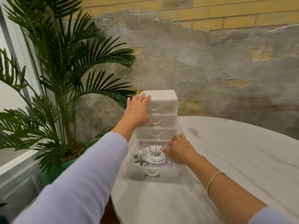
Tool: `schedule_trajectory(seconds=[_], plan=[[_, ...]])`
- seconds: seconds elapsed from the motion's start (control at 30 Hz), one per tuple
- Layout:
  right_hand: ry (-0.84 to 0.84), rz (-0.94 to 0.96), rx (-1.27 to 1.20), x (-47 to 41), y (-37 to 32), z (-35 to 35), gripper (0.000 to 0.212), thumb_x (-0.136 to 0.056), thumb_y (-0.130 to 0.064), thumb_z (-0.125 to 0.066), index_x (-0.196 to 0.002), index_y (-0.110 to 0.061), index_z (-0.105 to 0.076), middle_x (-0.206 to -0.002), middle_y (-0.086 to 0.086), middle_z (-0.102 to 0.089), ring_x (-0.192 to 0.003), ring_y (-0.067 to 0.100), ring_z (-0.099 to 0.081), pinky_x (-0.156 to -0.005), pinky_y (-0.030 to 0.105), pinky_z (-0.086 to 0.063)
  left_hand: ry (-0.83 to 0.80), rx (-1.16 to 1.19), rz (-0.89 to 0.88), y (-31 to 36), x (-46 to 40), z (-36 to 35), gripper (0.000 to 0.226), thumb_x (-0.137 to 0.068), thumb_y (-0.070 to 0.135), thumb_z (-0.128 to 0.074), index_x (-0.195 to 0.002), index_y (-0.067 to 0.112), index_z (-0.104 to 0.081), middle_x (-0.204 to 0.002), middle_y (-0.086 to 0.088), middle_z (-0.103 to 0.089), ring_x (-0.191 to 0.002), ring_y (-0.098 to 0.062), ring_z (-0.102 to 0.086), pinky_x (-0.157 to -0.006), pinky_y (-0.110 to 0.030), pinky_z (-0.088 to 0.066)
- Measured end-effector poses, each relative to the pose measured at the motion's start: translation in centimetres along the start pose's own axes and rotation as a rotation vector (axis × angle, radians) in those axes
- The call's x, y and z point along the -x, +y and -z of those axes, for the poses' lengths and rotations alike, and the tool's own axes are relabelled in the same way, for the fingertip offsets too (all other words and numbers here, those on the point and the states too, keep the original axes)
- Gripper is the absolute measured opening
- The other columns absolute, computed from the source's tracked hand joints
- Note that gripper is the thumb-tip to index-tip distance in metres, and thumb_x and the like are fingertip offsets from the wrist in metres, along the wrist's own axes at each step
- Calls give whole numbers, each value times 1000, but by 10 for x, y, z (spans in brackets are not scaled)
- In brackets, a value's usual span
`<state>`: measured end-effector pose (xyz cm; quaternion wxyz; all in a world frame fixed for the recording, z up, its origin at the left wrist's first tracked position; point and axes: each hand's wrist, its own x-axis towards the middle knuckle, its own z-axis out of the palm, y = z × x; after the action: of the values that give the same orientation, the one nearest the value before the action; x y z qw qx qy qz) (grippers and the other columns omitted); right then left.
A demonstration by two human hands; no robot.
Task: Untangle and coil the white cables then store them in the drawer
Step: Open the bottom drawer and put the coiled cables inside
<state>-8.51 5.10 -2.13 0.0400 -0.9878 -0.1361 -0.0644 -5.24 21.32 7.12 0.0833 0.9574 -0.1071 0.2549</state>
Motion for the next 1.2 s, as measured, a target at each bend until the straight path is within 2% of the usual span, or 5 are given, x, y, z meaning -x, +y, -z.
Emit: schedule_trajectory(seconds=[0.13, 0.37, 0.63, 1.0, 1.2], plan=[[-62, -13, -211, 19, 5, 5, 96, -72, -74, -54, -146, -19, -27, -144, 8, -32, -134, 26, -24, -108, 41, -31, -33, 48, -6, 2, -4, 0, 62, -96, 30, -50, -149, 30, -19, -156, -3, -18, -145, -23, -7, -116, -47, 5], [-187, -8, -375, 34, 12, -5, 136, -59, -62, -77, -150, -15, 12, -154, 5, -16, -141, 21, -19, -112, 31, -23, -54, 33, 28, 8, -20, 13, 45, -98, 45, -38, -142, 33, -39, -137, -7, -40, -131, -28, -27, -117, -46, -9], [-37, -37, -544, 26, 10, -12, 146, -59, -50, -83, -143, -10, 29, -151, 10, -26, -136, 25, -30, -105, 27, -31, 15, 245, 53, 7, -28, 8, 35, -97, 35, -47, -126, 21, -60, -130, -9, -56, -125, -25, -44, -103, -34, -34], [135, -295, -690, -12, 12, -24, 135, -67, -42, -82, -146, -13, 24, -152, 13, -28, -137, 30, -31, -104, 38, -37, 15, 169, 29, 7, -27, 10, 37, -99, 38, -41, -130, 23, -55, -133, -7, -52, -128, -23, -37, -104, -32, -27], [165, -365, -667, -23, 12, -28, 125, -72, -46, -77, -148, -14, 18, -139, 17, -45, -127, 34, -44, -100, 41, -40, 15, 168, 37, 5, -28, 8, 37, -99, 40, -40, -131, 26, -54, -134, -5, -51, -128, -24, -36, -105, -35, -27]])
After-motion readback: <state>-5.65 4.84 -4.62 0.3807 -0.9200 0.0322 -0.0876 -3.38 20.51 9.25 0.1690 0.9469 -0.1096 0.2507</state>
